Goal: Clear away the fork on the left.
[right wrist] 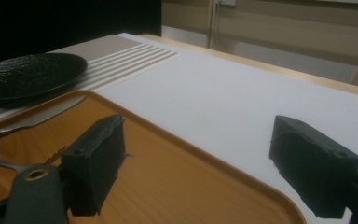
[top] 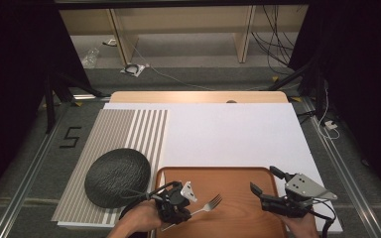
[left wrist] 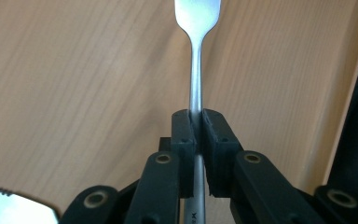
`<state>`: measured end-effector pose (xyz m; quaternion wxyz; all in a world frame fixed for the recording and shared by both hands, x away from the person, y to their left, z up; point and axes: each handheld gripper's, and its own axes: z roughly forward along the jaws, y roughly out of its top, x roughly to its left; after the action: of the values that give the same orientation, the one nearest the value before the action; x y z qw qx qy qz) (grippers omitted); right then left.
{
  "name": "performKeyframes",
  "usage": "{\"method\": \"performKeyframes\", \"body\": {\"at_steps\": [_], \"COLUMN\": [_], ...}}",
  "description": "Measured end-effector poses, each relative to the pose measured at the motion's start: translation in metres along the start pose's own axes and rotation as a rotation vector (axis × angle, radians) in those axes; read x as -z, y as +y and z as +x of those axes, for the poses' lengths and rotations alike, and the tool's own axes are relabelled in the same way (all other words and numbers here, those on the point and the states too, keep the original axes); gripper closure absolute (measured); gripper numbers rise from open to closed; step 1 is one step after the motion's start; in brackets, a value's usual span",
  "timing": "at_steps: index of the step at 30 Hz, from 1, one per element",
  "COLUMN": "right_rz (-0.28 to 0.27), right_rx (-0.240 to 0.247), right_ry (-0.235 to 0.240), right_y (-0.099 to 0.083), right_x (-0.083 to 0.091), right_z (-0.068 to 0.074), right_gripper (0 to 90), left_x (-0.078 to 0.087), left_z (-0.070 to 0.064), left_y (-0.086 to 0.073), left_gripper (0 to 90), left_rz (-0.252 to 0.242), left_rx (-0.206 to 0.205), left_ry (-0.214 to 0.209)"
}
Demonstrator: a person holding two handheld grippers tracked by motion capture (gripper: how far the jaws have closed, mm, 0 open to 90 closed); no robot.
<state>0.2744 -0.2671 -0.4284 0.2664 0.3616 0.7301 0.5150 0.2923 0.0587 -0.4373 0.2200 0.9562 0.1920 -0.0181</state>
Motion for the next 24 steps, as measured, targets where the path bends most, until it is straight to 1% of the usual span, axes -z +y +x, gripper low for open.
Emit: {"method": "performKeyframes", "body": {"at_steps": [5,8,10,12,15,16,19,23,24], "right_rz": [0.000,0.001,0.017,0.007,0.015,0.003,-0.002,0.015,-0.002], "right_rx": [0.001,0.000,0.003,0.003,0.001,-0.002,0.001,0.006,0.002], "right_ry": [-0.001,0.000,-0.002,0.001,-0.002,0.000,0.002,0.000,0.003], "right_y": [0.000,0.000,0.000,0.000,0.000,0.000,0.000,0.000,0.000], "right_x": [0.000,0.000,0.001,0.000,0.001,0.000,0.000,0.001,0.000], "right_z": [0.000,0.000,0.000,0.000,0.000,0.000,0.000,0.000,0.001], "right_gripper": [19.3,19.3,19.3,19.3,19.3,19.3,19.3,19.3,19.3], "left_x": [-0.005,-0.007,-0.012,-0.013,-0.016,-0.017,-0.018,-0.020,-0.021], "left_z": [-0.004,-0.006,-0.010,-0.011,-0.012,-0.012,-0.012,-0.012,-0.012], "left_y": [-0.003,-0.004,-0.004,-0.004,-0.006,-0.006,-0.008,-0.009,-0.010], "left_gripper": [83.5,83.5,83.5,83.5,83.5,83.5,83.5,83.4,83.3], "left_rz": [0.019,0.030,0.052,0.059,0.076,0.081,0.087,0.099,0.104], "left_rx": [0.006,0.002,-0.007,-0.007,-0.006,-0.005,-0.001,-0.003,-0.003], "left_ry": [-0.021,-0.025,-0.039,-0.041,-0.052,-0.052,-0.051,-0.049,-0.052]}}
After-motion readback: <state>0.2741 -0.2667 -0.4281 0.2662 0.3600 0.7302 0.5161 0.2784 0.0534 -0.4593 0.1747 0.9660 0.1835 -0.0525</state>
